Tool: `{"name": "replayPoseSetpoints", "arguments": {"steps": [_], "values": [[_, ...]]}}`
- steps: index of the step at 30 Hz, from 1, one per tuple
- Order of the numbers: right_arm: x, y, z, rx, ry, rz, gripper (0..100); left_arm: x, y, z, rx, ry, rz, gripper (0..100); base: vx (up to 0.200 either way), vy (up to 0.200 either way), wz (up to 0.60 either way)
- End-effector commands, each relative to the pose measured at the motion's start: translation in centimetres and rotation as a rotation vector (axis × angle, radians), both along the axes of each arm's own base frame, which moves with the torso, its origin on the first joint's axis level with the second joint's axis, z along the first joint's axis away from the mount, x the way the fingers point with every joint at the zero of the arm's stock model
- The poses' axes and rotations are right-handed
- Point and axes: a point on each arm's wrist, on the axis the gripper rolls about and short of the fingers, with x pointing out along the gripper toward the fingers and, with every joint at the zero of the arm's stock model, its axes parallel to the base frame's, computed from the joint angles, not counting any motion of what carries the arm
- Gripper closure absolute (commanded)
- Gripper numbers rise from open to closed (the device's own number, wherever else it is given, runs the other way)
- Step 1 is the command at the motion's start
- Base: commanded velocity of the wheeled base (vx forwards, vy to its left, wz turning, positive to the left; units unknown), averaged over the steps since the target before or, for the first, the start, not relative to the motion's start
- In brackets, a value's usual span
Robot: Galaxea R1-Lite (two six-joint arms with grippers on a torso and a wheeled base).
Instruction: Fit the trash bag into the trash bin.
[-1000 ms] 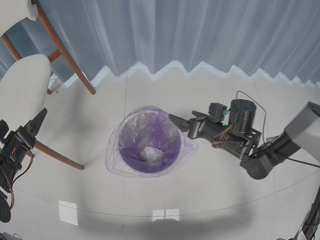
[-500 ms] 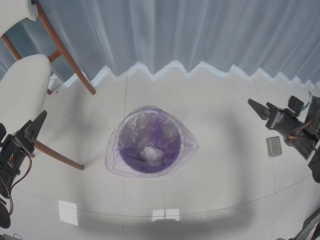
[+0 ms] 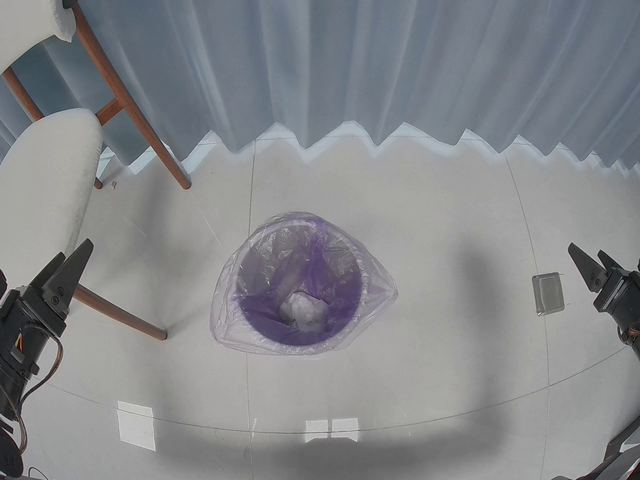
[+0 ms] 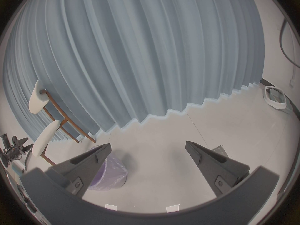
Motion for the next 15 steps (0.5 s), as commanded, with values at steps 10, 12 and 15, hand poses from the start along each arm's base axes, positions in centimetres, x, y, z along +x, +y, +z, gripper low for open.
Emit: {"name": "replayPoseSetpoints", "arguments": {"steps": [10, 12, 15], "values": [[-5.2, -0.6, -2.5, -0.017, -0.008, -0.03, 0, -1.5, -0.6, -0.3, 0.005, -0.02, -0.064, 0, 0.0, 0.0, 0.0], [-5.6, -0.6, -2.5, -0.018, -0.018, -0.032, 0, -1.5, -0.6, -0.4, 0.007, -0.021, -0.062, 0, 0.0, 0.0, 0.0], [-7.0, -0.7, -2.5, -0.059, -0.039, -0.031, 0, -2.4, -0.4, -1.0, 0.06, -0.027, -0.033, 0, 0.0, 0.0, 0.0]]}}
